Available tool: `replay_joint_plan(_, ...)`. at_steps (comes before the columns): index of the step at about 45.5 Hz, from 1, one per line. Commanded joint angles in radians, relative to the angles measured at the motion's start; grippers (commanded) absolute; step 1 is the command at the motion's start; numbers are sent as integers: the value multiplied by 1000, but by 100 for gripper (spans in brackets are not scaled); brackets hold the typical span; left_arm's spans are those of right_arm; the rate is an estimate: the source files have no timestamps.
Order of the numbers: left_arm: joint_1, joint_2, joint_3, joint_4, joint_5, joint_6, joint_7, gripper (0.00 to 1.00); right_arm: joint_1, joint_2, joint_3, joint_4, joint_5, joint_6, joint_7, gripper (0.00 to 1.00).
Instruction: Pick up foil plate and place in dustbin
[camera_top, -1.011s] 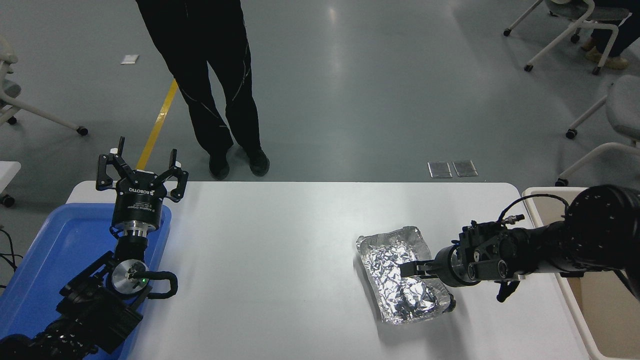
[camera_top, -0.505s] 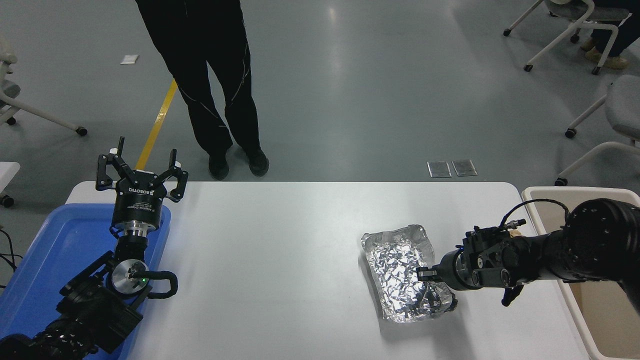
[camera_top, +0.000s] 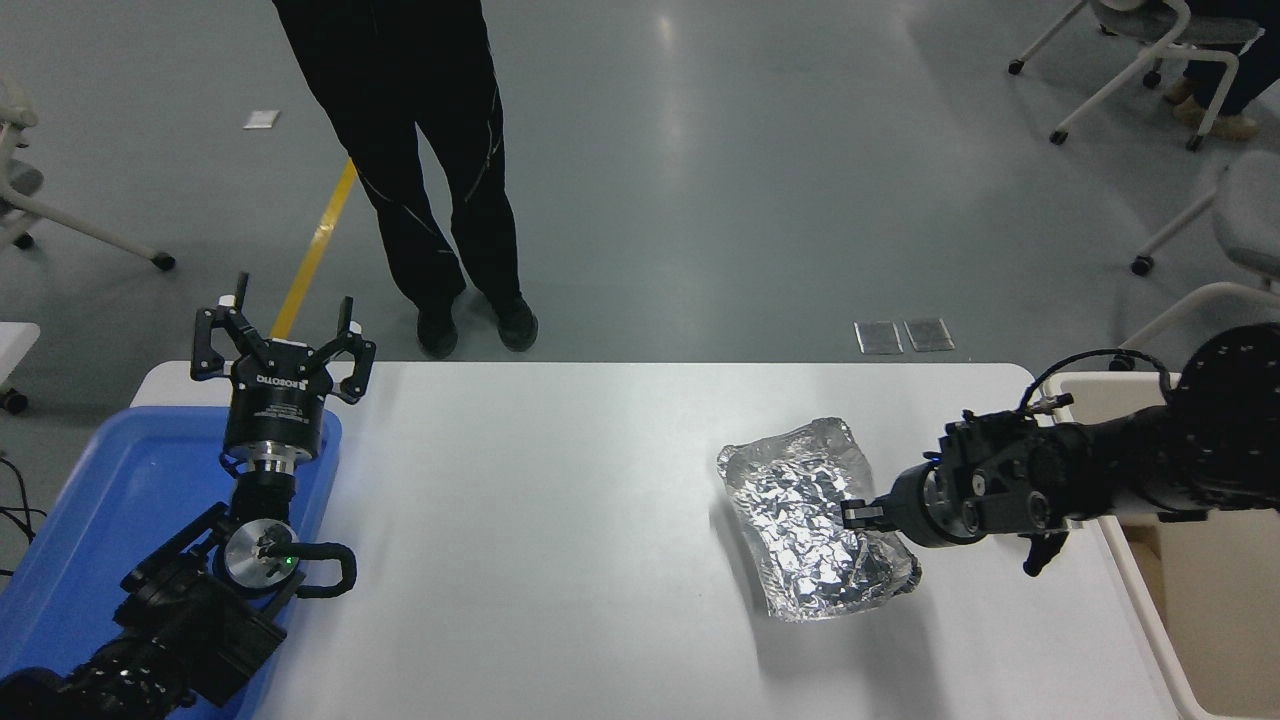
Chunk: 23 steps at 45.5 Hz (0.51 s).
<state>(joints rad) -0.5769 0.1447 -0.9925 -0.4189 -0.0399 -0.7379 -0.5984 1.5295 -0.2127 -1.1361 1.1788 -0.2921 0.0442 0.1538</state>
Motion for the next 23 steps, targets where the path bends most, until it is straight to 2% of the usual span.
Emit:
replay_joint_plan(1,0,-1,0,0,0,0,0,99,329,-132,-79,274,-7,80,35,0)
replay_joint_plan(14,0,1,0,0,0,2,0,99,768,-266,-209,485,-7,313,90,0)
replay_joint_plan(23,0,1,0,0,0,2,0,99,1011,-287,-248,509,-7,528,125,0)
